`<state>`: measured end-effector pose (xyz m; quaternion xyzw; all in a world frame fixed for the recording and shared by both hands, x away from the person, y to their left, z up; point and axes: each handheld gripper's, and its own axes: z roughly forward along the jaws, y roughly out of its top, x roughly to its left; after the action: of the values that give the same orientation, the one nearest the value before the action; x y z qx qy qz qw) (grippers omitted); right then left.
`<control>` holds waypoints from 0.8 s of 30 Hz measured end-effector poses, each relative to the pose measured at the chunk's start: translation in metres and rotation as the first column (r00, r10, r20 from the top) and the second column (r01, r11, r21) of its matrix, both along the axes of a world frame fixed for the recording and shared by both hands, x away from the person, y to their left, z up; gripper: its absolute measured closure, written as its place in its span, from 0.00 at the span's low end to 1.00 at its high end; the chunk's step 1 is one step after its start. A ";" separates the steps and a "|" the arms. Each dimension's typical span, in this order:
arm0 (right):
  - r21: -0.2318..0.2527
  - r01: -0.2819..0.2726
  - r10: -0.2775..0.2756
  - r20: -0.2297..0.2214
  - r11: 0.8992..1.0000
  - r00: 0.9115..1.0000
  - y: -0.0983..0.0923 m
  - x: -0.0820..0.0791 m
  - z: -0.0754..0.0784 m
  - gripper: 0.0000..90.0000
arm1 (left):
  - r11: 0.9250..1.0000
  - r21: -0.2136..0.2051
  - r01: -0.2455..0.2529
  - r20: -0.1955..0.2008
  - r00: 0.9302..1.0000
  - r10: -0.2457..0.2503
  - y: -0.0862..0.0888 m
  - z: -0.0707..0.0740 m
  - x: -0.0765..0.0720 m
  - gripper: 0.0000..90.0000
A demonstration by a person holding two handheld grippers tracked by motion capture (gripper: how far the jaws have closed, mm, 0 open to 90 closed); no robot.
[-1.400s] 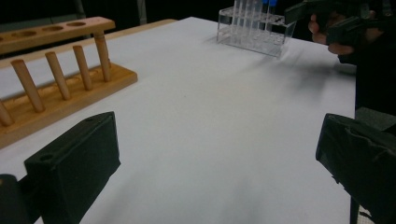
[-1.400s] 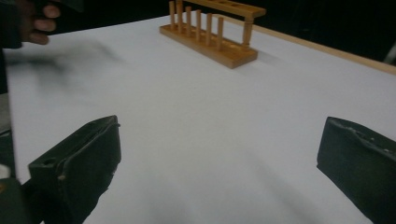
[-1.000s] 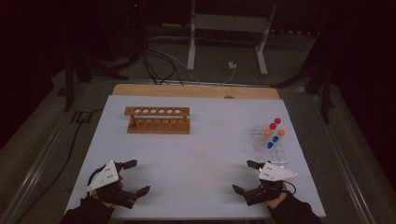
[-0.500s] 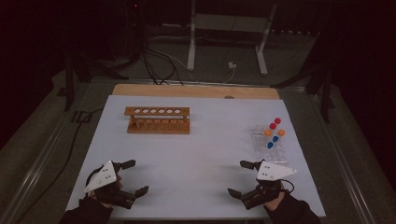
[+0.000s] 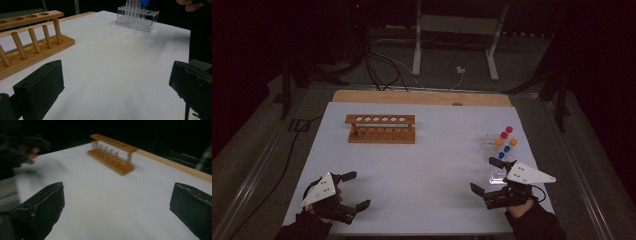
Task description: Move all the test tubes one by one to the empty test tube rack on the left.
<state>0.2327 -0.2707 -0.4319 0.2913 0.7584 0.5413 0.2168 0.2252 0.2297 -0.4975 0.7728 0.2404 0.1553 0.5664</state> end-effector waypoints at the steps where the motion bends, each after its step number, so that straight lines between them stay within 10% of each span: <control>1: 0.000 0.024 -0.024 -0.003 1.000 1.000 -0.002 0.001 0.001 0.00 | 1.000 -0.001 0.001 0.000 1.000 -0.001 0.000 0.000 0.000 0.00; 9: 0.004 0.175 -0.175 0.005 0.985 0.985 -0.020 0.008 0.003 0.00 | 1.000 -0.002 -0.001 0.001 1.000 0.001 0.000 0.000 0.000 0.00; 24: -0.081 0.444 -0.448 -0.039 0.892 0.893 -0.028 0.014 -0.004 0.09 | 1.000 -0.005 0.001 0.000 1.000 -0.001 0.000 0.000 -0.001 0.00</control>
<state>0.2466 -0.2984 -0.4360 0.4650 0.6955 0.4419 0.3237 0.2247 0.2301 -0.4970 0.7715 0.2404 0.1542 0.5685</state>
